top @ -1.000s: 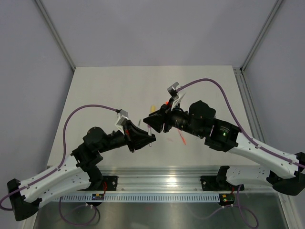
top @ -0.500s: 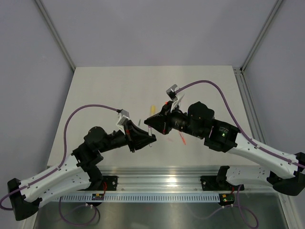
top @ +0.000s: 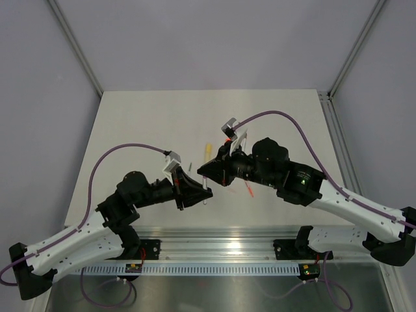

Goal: Insert the pens into the pen caps
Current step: Press the pen cap onto the pen.

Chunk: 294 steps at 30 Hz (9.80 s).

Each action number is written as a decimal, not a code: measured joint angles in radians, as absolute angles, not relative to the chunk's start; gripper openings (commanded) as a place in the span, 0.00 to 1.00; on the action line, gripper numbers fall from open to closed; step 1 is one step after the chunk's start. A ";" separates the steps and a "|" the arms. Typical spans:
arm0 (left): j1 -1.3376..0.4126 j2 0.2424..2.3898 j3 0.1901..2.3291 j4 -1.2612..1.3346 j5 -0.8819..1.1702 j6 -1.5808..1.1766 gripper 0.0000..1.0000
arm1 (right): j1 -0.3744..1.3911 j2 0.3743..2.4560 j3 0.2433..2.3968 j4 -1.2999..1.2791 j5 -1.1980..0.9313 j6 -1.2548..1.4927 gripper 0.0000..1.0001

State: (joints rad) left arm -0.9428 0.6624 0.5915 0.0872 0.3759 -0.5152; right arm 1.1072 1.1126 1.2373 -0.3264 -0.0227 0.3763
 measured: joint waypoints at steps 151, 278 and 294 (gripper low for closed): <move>-0.916 0.721 0.693 0.276 0.380 -0.669 0.32 | 1.250 0.884 0.840 0.085 0.064 0.396 0.00; -0.926 0.595 0.668 -0.110 0.337 -0.468 0.00 | 0.974 1.179 1.222 -0.011 -0.318 0.359 0.07; -0.927 0.609 0.668 -0.139 0.325 -0.467 0.00 | 0.974 1.177 1.243 -0.126 -0.258 0.367 0.00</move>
State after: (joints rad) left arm -0.9268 0.6094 0.6678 -0.1387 0.3252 -0.4671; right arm 0.9737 1.1774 1.2427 -0.1257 -0.2577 0.3672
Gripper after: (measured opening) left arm 0.163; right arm 0.208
